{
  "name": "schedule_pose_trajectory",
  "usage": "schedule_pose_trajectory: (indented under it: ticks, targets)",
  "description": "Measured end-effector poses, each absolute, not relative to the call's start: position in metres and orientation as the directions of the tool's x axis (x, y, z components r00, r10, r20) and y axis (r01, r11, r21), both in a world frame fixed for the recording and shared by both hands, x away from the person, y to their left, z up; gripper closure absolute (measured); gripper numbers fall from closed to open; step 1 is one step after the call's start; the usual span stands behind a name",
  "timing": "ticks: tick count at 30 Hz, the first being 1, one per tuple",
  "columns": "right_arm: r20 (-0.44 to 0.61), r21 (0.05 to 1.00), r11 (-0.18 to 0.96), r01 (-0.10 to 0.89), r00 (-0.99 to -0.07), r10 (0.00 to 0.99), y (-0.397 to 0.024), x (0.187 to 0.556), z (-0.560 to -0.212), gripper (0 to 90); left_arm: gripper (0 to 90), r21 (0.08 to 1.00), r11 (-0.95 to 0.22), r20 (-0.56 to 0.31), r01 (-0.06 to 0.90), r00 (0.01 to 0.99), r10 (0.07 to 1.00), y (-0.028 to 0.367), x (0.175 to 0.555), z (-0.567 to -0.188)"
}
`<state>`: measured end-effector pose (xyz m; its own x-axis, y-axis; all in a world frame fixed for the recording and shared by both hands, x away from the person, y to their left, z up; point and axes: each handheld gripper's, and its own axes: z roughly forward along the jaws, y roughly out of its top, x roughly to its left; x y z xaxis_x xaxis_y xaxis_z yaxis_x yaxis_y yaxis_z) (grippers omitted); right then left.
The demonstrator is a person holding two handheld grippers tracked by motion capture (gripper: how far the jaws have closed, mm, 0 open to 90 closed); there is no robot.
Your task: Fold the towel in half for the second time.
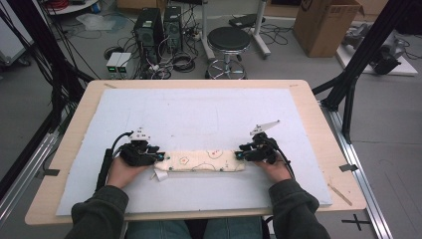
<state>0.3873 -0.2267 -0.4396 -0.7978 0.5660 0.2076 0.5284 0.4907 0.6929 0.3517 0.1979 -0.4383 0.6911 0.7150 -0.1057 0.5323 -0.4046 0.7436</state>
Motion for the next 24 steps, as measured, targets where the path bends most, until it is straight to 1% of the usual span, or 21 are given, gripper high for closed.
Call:
schedule_pose_trajectory:
  ticks: [4, 8, 12, 15, 21, 24]
  targets:
    - [0.221, 0.689, 0.484, 0.539, -0.793, 0.567, -0.2268, 0.3868, -0.4398, 61.7, 66.0, 0.747, -0.399, -0.114, 0.531, 0.694, 0.71, 0.1981, 0.3517, -0.4395]
    - [0.221, 0.691, 0.488, 0.534, -0.798, 0.56, -0.2271, 0.387, -0.4405, 65.6, 71.8, 0.745, -0.41, -0.113, 0.526, 0.705, 0.7, 0.1979, 0.3508, -0.439]
    - [0.218, 0.69, 0.5, 0.523, -0.809, 0.546, -0.2256, 0.3863, -0.4407, 74.7, 77.0, 0.747, -0.413, -0.108, 0.521, 0.709, 0.697, 0.1976, 0.3497, -0.4384]
    - [0.232, 0.689, 0.495, 0.53, -0.807, 0.542, -0.2252, 0.3854, -0.4405, 76.9, 80.4, 0.751, -0.409, -0.107, 0.518, 0.706, 0.7, 0.1979, 0.3488, -0.4382]
    - [0.225, 0.694, 0.494, 0.523, -0.81, 0.541, -0.2245, 0.3838, -0.4386, 79.7, 82.2, 0.758, -0.415, -0.085, 0.503, 0.707, 0.702, 0.1971, 0.3477, -0.4356]
    - [0.208, 0.701, 0.501, 0.507, -0.818, 0.537, -0.224, 0.3828, -0.4362, 80.4, 82.4, 0.772, -0.399, -0.084, 0.495, 0.702, 0.707, 0.1982, 0.3472, -0.4318]
